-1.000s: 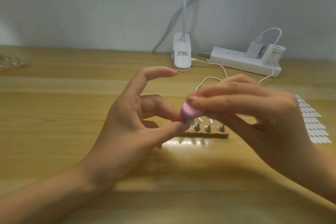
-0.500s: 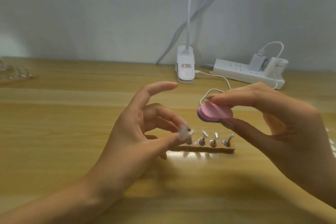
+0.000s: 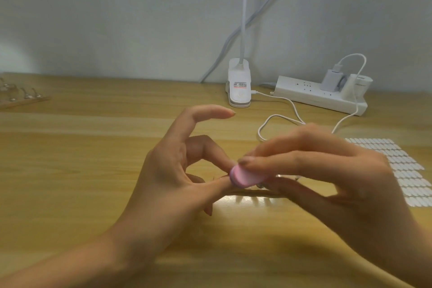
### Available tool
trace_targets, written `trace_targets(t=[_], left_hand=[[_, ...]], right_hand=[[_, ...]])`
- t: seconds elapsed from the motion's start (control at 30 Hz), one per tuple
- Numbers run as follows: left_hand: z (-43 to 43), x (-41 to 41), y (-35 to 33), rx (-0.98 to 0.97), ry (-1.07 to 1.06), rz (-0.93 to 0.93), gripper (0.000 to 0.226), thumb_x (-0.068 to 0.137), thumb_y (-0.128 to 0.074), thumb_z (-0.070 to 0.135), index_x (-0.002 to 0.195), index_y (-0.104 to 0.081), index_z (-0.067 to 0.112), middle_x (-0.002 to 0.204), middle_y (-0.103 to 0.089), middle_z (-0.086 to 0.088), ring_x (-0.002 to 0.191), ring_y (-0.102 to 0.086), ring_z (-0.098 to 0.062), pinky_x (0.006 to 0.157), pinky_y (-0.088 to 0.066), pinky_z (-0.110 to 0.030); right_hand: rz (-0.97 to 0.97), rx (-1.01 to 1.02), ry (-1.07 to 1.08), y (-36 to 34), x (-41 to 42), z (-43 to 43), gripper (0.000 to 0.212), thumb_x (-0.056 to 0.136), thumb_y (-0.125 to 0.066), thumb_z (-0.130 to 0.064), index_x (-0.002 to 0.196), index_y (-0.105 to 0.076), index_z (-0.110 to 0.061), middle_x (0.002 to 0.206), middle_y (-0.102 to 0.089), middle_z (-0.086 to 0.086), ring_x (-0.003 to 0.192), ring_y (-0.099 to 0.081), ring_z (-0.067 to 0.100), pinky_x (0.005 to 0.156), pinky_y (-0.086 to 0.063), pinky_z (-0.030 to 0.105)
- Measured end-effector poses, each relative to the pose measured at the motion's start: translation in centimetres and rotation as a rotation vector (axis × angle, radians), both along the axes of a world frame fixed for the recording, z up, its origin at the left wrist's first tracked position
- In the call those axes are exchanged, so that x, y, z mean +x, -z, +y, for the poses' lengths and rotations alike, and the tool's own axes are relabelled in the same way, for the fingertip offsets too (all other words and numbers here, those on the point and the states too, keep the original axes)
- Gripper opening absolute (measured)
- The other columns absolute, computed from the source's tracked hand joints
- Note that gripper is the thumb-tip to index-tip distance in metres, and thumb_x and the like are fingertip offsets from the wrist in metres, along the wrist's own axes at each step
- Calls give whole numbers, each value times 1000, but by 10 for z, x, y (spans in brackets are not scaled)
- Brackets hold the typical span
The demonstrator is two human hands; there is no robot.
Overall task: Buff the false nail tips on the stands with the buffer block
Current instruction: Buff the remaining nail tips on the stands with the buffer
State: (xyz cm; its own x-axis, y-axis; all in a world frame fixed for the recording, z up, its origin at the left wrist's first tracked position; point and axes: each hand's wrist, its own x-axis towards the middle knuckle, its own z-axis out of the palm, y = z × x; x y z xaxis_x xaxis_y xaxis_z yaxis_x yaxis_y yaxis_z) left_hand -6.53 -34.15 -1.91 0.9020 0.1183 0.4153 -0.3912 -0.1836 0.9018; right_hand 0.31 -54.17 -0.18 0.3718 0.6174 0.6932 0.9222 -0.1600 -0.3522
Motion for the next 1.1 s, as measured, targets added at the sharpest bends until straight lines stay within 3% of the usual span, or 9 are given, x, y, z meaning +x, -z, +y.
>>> trace_targets(t=[0.33,0.63,0.73,0.87,1.1], left_hand=[[0,-3,0,27,24,-9,66,67,-87,19,122,-57,40,73,-73,-3,53,-62,-8,42,-49,-24],[-2,-4,-3,67,-3,-2,63,69,-84,36,125,-55,44,72,-73,3,50,-58,-4,42,-46,-20],[-3,-5,-2,86,-16,2,65,70,-84,29,125,-53,46,73,-74,2,52,-61,-7,42,-45,-20],[-2,-5,-2,81,-12,18,63,69,-81,38,124,-53,47,73,-74,3,56,-62,-2,41,-42,-21],[-1,-2,-1,85,-13,20,60,68,-81,36,121,-54,43,73,-74,3,59,-64,-4,43,-41,-19]], right_hand=[[102,57,-9,1,4,-4,19,88,-68,-22,106,-73,-20,107,-73,-6,99,-71,17,82,-56,36],[14,-1,-34,1,0,-1,16,89,-70,-21,103,-76,-18,105,-72,-7,96,-70,14,82,-53,32],[61,28,2,2,1,-2,18,88,-68,-22,104,-75,-17,106,-72,-7,99,-70,12,83,-55,34],[20,-1,-13,4,1,-2,17,89,-69,-20,104,-76,-17,105,-72,-5,96,-71,16,79,-54,35],[16,2,-4,3,0,0,17,88,-75,-22,104,-74,-20,104,-72,-7,94,-70,13,80,-54,32]])
